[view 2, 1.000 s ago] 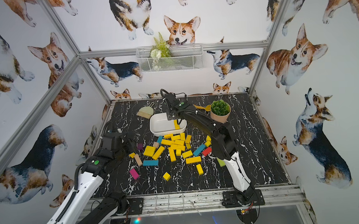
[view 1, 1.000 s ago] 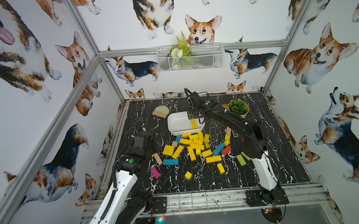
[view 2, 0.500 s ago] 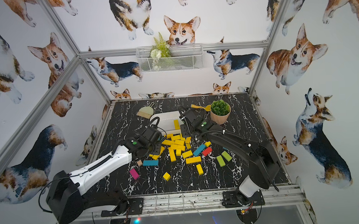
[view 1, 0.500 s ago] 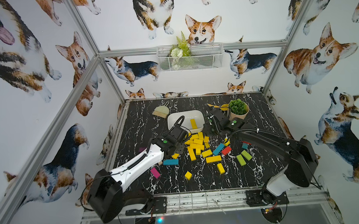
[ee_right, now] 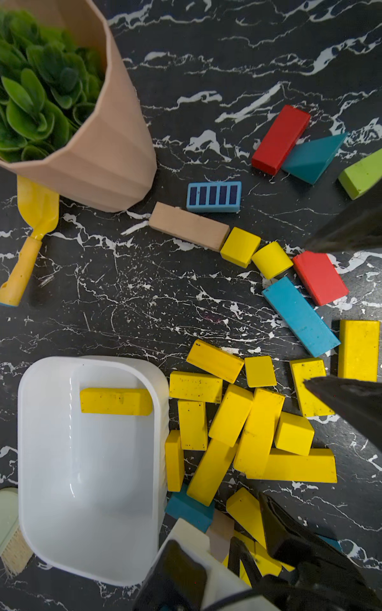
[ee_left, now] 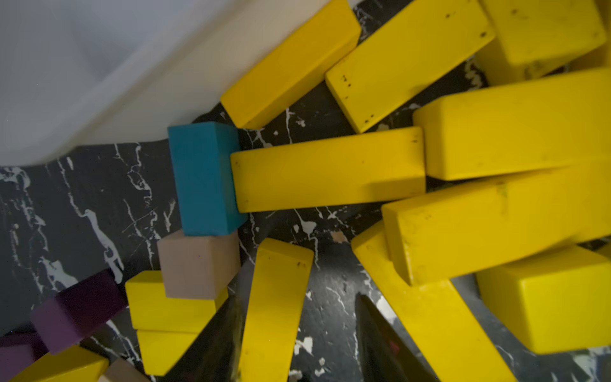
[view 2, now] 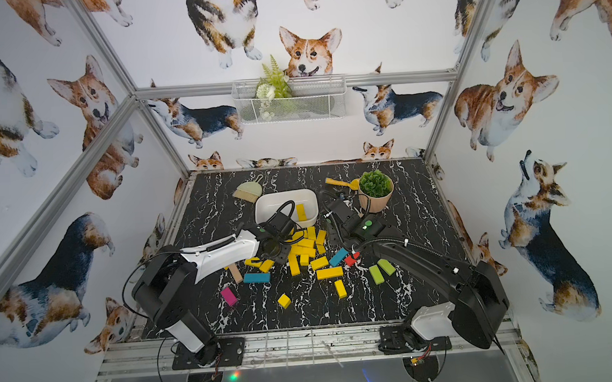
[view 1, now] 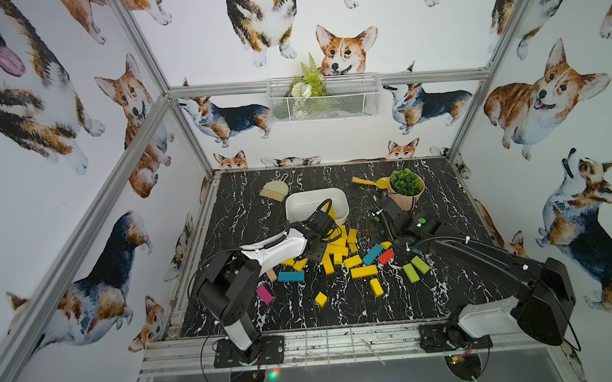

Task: Pick out the yellow building blocks
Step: Pick up the building block from the center of the board.

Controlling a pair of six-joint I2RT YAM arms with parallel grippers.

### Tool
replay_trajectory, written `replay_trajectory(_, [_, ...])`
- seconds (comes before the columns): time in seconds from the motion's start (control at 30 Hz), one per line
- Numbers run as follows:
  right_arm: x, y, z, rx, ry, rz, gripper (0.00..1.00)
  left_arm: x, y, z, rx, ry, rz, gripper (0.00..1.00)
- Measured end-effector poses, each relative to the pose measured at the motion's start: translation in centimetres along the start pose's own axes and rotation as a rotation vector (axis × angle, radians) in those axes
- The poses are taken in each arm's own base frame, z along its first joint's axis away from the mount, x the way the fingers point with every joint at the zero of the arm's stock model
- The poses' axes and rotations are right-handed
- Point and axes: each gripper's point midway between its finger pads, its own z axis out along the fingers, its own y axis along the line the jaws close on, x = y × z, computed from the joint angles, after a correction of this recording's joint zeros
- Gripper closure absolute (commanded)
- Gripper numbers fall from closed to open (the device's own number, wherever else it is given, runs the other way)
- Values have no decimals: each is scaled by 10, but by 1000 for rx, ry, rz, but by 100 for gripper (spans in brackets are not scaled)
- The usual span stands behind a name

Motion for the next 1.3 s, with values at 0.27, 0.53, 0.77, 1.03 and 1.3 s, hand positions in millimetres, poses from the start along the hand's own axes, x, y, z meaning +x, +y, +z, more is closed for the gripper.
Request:
replay_trajectory(0.27, [9, -7, 0, 22, 19, 5, 39, 5, 2, 19, 46, 44, -36, 50])
replay_trajectory(0.53, [10, -9, -1, 29, 15, 10, 39, 7, 2, 25, 55, 27, -103, 56])
replay_trajectory(0.77, [11, -9, 2, 36, 23, 7, 39, 7, -1, 22, 39, -2, -105, 69])
replay_trajectory(1.03, [10, -10, -1, 32, 15, 11, 39, 13, 14, 10, -21, -1, -102, 83])
replay_trajectory(1.3, [14, -16, -6, 32, 7, 28, 39, -9, 29, -46, -18, -179, -164, 88])
